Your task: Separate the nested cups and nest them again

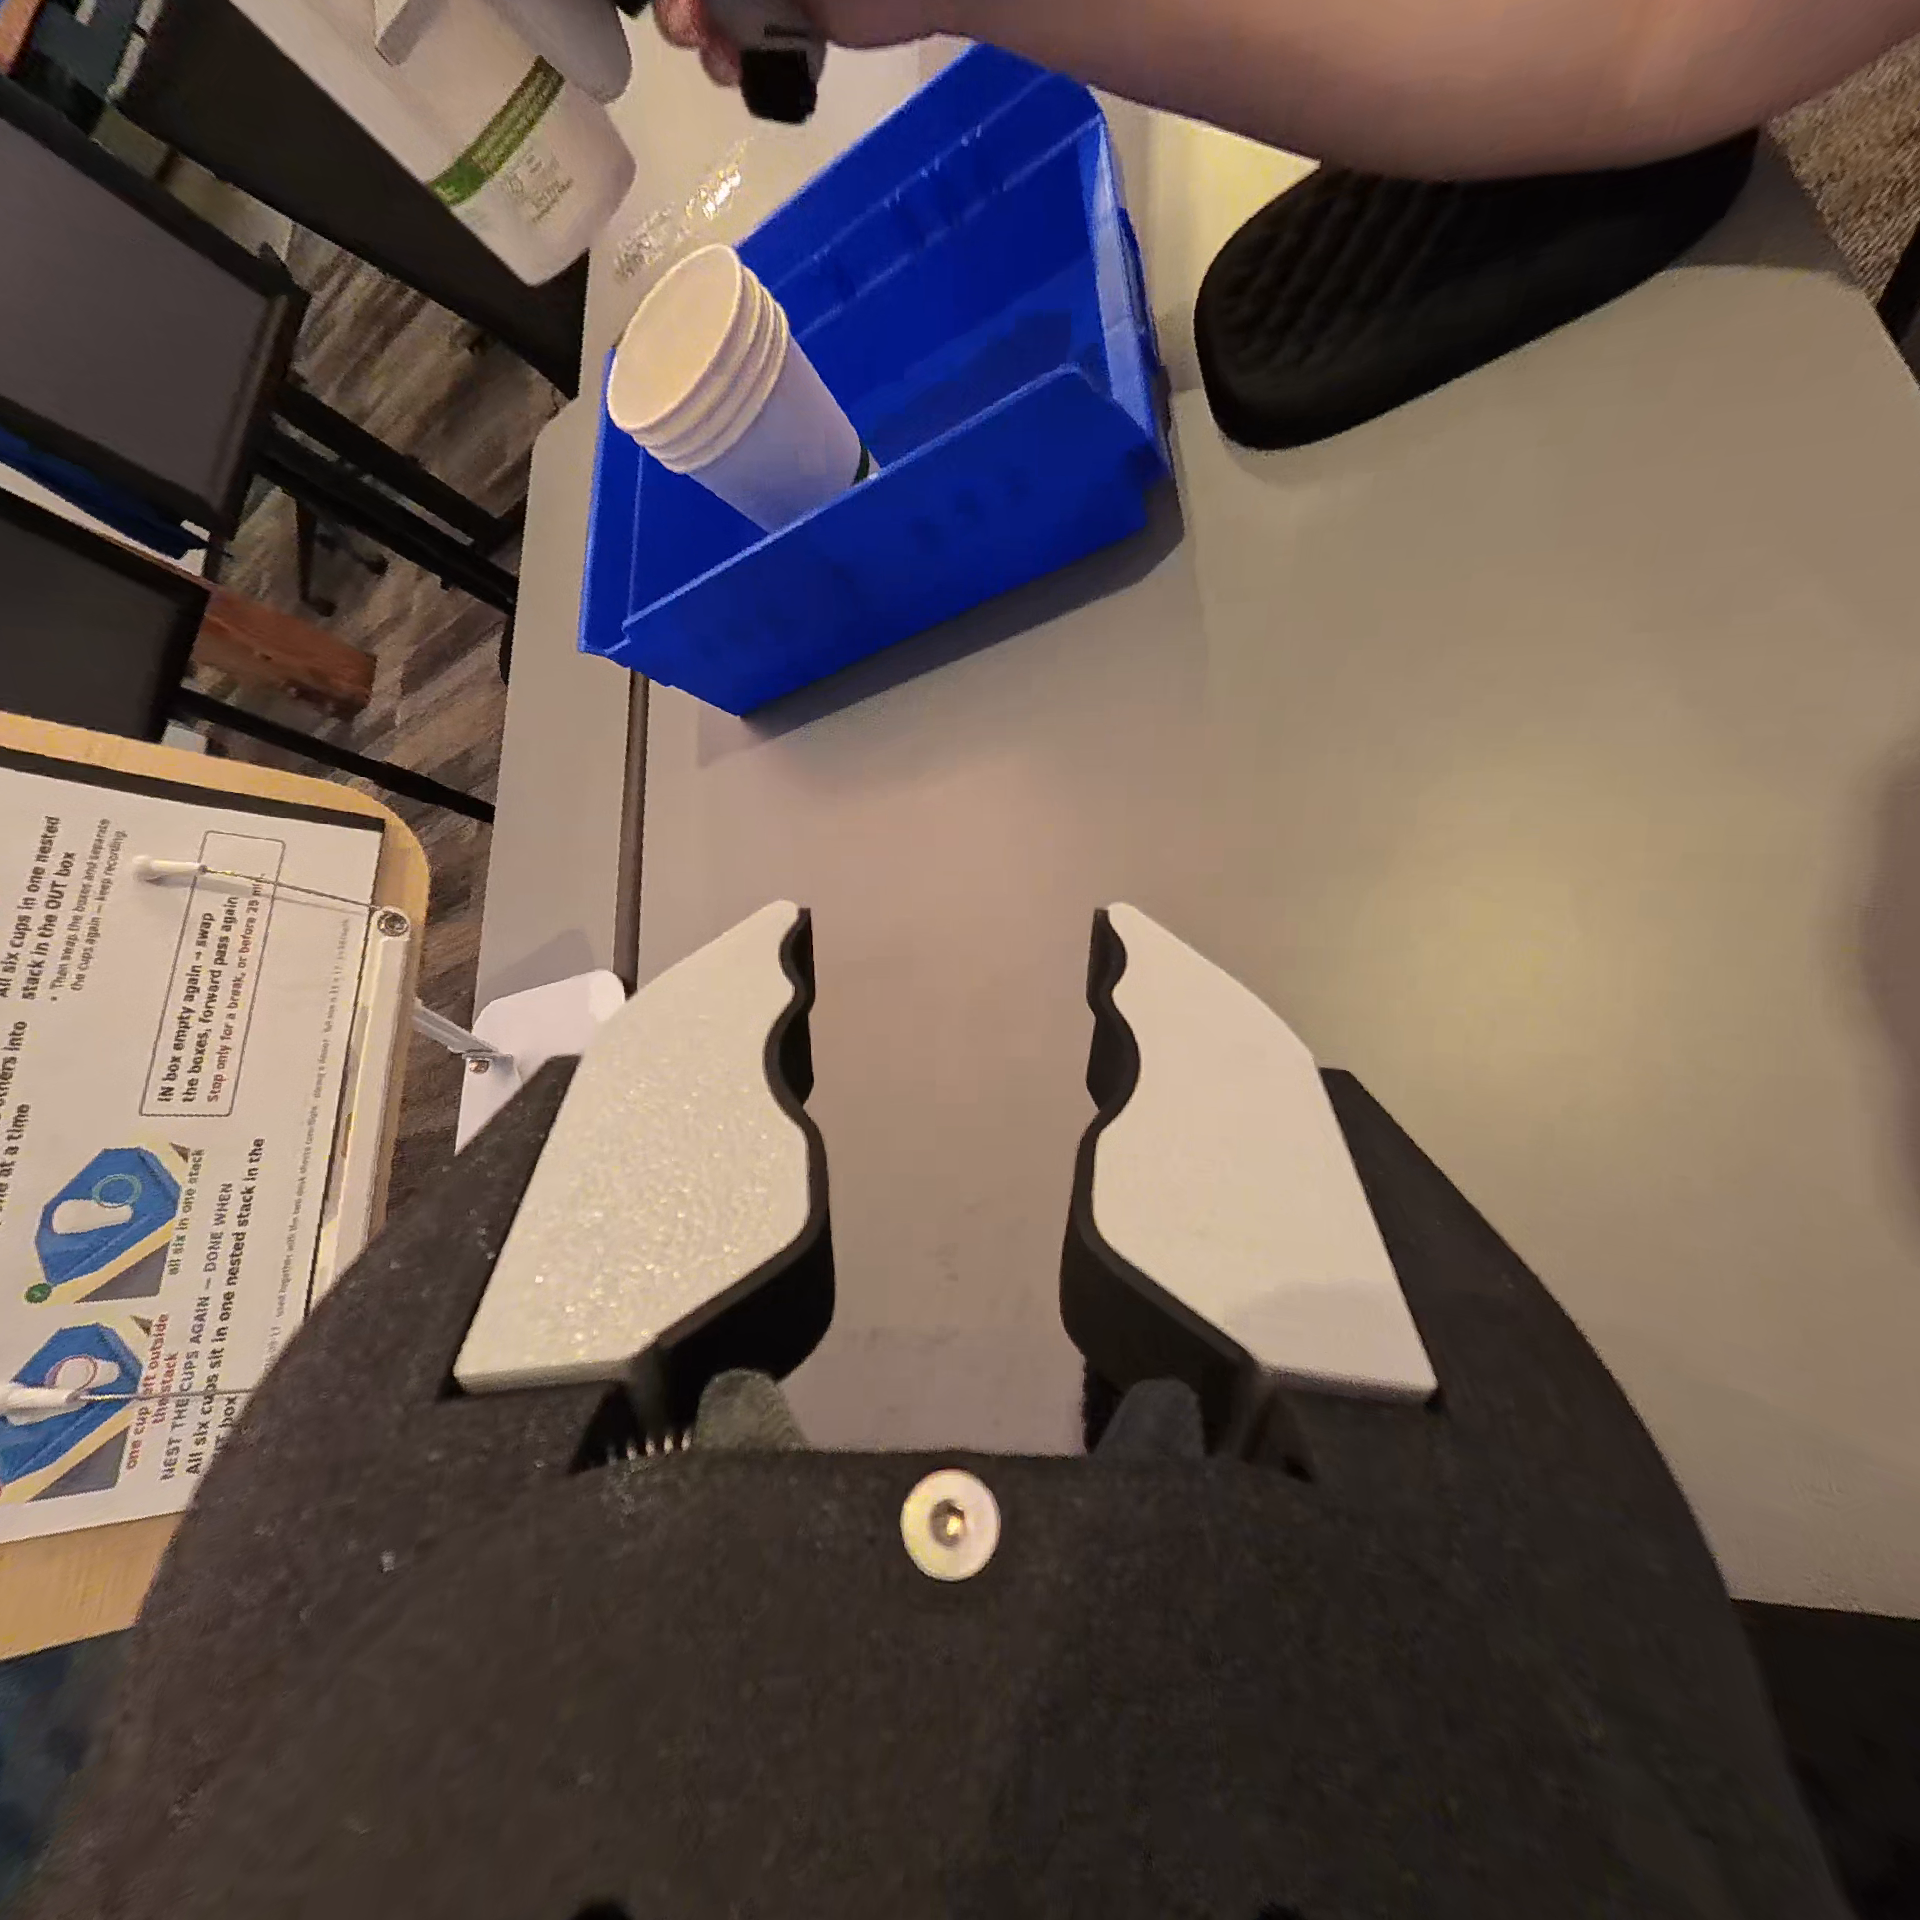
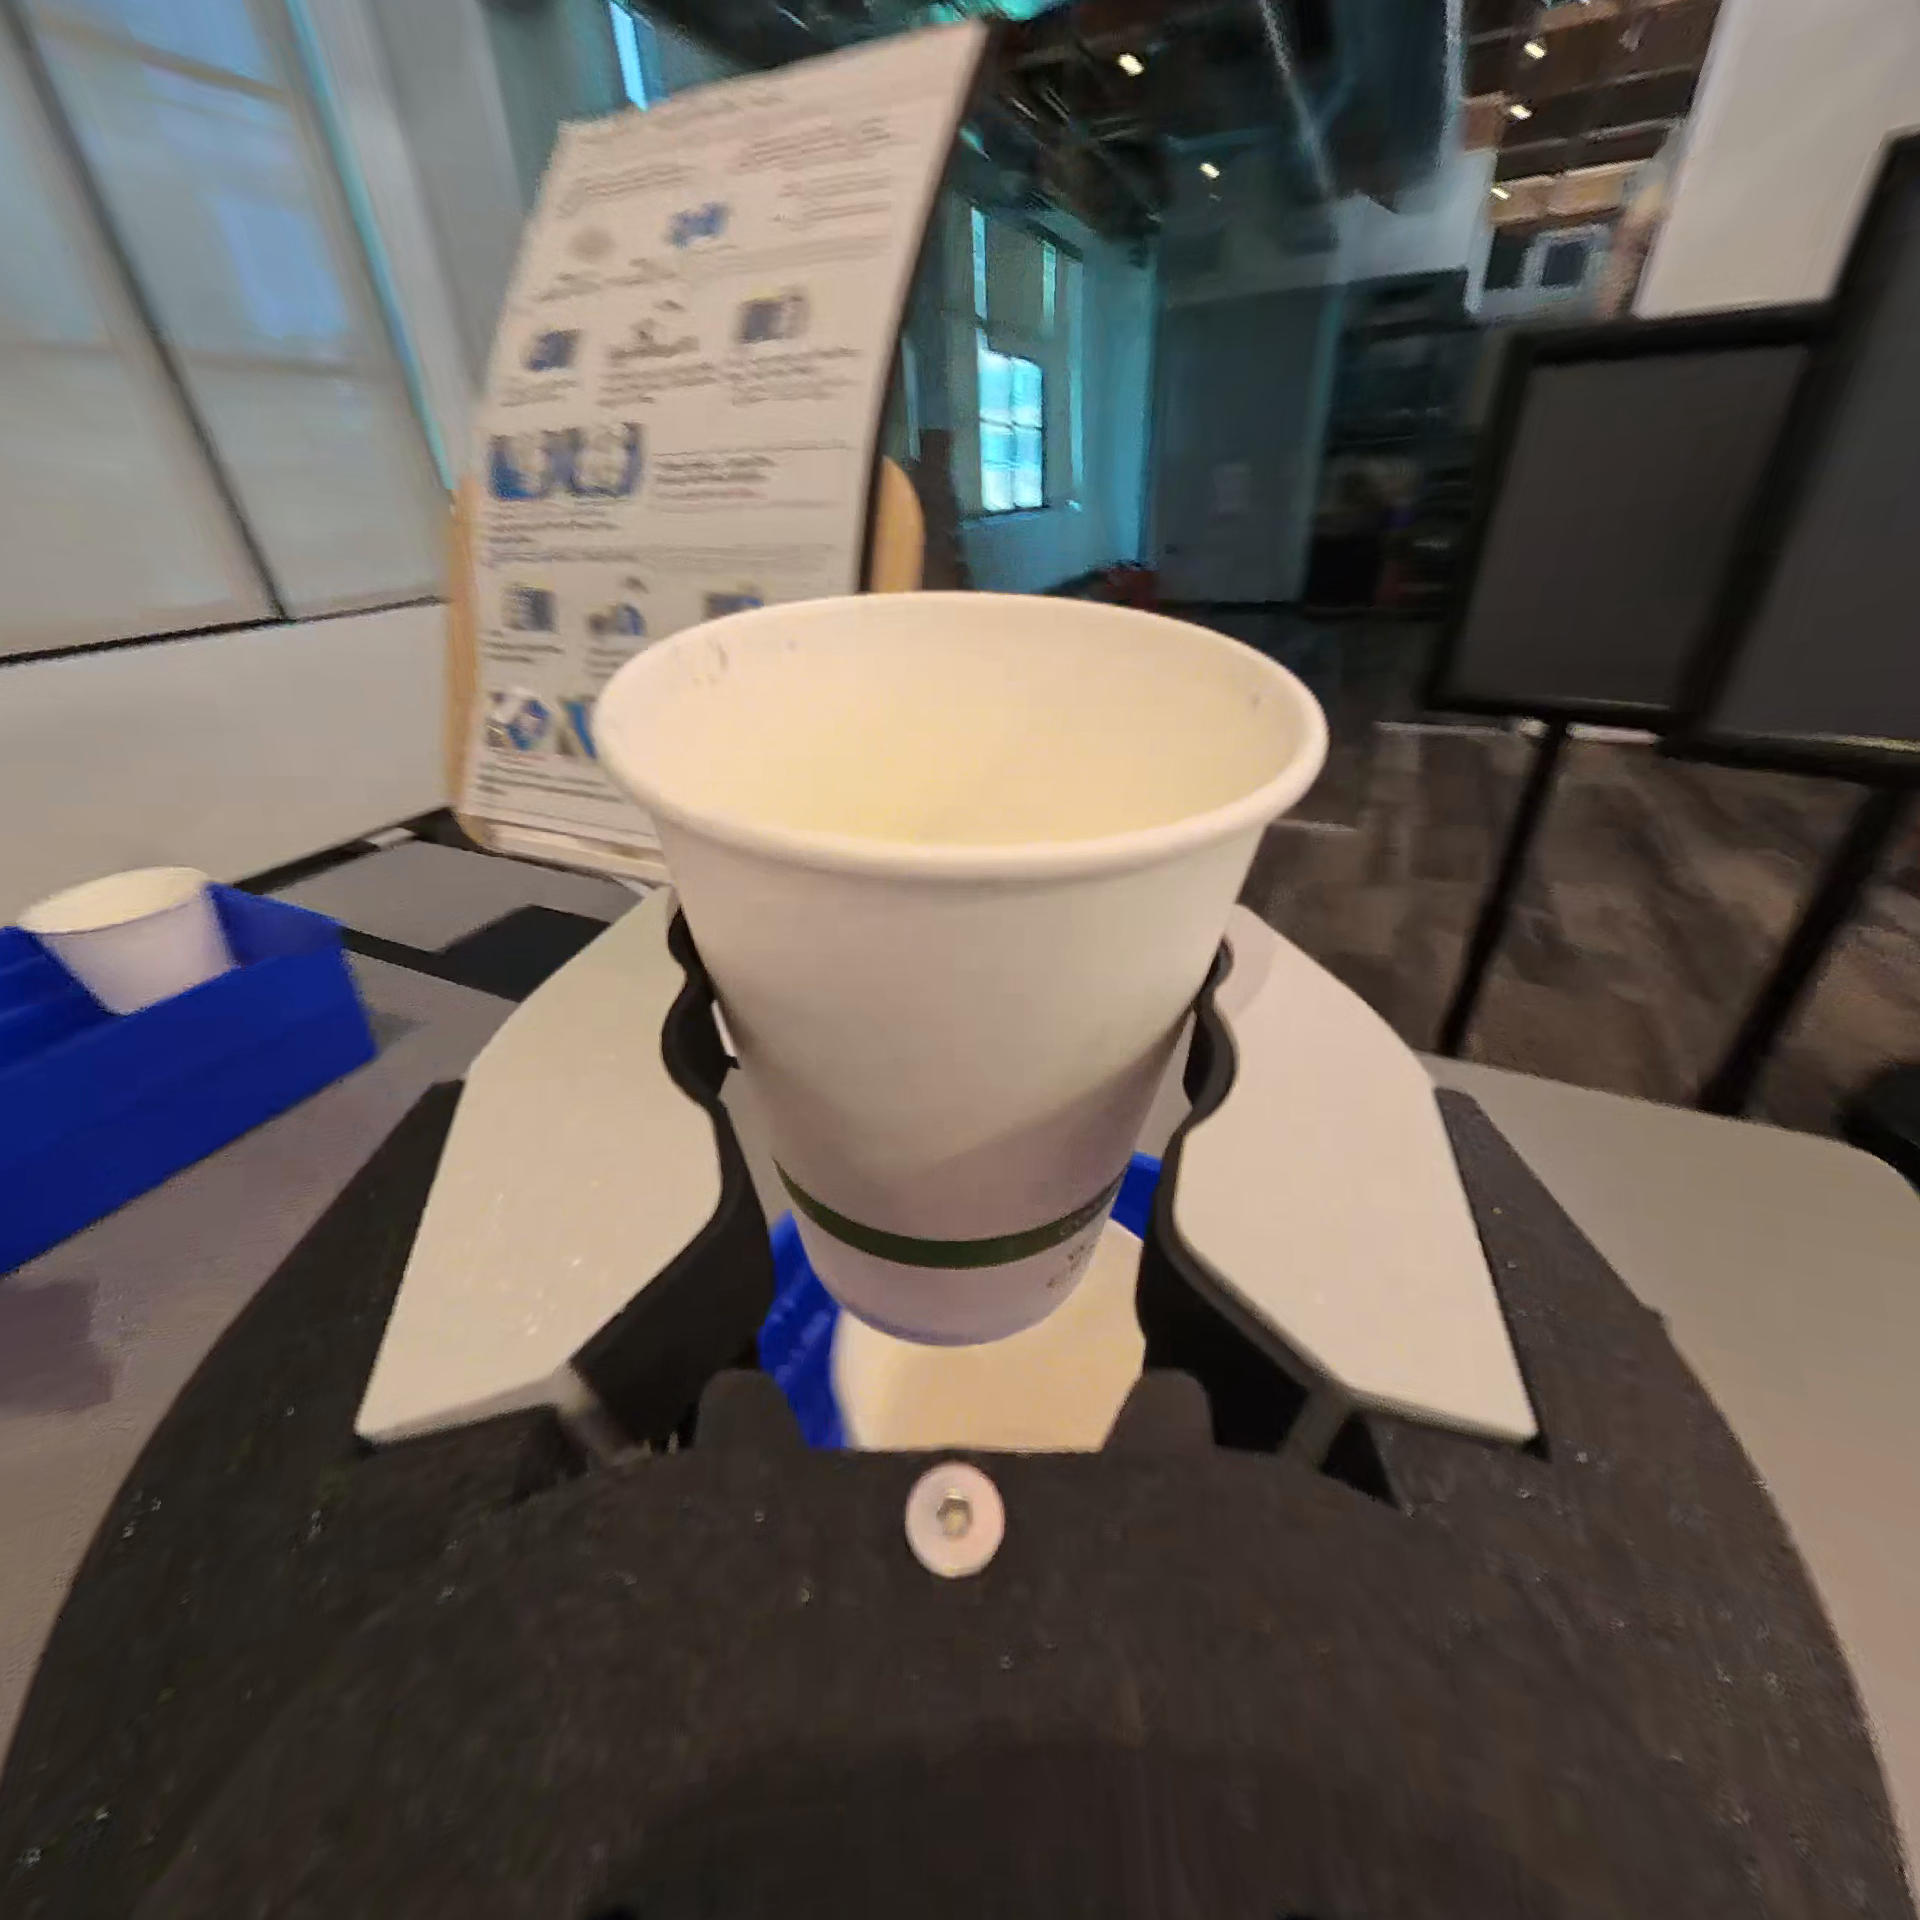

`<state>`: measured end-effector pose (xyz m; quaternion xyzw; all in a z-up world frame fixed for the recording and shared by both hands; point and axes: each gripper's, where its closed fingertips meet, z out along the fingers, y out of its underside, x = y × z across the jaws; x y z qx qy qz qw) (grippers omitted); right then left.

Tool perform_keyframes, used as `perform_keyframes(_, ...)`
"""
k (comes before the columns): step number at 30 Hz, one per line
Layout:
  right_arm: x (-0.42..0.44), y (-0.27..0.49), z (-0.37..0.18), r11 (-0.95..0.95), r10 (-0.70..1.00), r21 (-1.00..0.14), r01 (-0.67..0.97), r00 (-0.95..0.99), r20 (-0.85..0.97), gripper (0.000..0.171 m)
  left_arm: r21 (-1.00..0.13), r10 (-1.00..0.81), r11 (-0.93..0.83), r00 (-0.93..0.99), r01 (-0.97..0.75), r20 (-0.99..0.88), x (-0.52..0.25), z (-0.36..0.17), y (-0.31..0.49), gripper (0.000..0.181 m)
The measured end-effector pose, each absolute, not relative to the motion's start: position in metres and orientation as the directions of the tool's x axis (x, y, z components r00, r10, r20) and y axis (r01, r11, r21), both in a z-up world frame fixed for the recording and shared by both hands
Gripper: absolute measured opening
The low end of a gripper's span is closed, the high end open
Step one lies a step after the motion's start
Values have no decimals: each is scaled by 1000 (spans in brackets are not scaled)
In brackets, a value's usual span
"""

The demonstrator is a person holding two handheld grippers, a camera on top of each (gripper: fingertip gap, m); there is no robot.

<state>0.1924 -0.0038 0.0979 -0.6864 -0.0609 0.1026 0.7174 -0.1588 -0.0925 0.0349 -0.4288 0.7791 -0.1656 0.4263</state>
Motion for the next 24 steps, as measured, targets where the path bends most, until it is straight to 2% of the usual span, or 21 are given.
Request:
perform_keyframes(3, 209, 4, 72, -33, 211, -998, -53, 976, -59, 88, -607, -807, 579, -278, -544, -521, -158, 29, -92, 51)
perform_keyframes(7, 201, 15, 53, -55, 282, -996, -76, 955, -88, 88, -597, -809, 577, -287, -558, -513, -158, 25, -91, 49)
perform_keyframes(13, 199, 22, 21, -191, 294, -980, 51, 956, -7, 88, -575, -809, 574, -292, -584, -511, -158, 19, -88, 49)
perform_keyframes(16, 194, 18, 10, -264, 342, -961, 77, 940, -18, 89, -565, -809, 572, -293, -595, -510, -160, 17, -86, 49)
perform_keyframes(24, 199, 5, -12, -438, 342, -888, 139, 939, -21, 91, -557, -810, 563, -272, -611, -520, -166, 20, -80, 49)
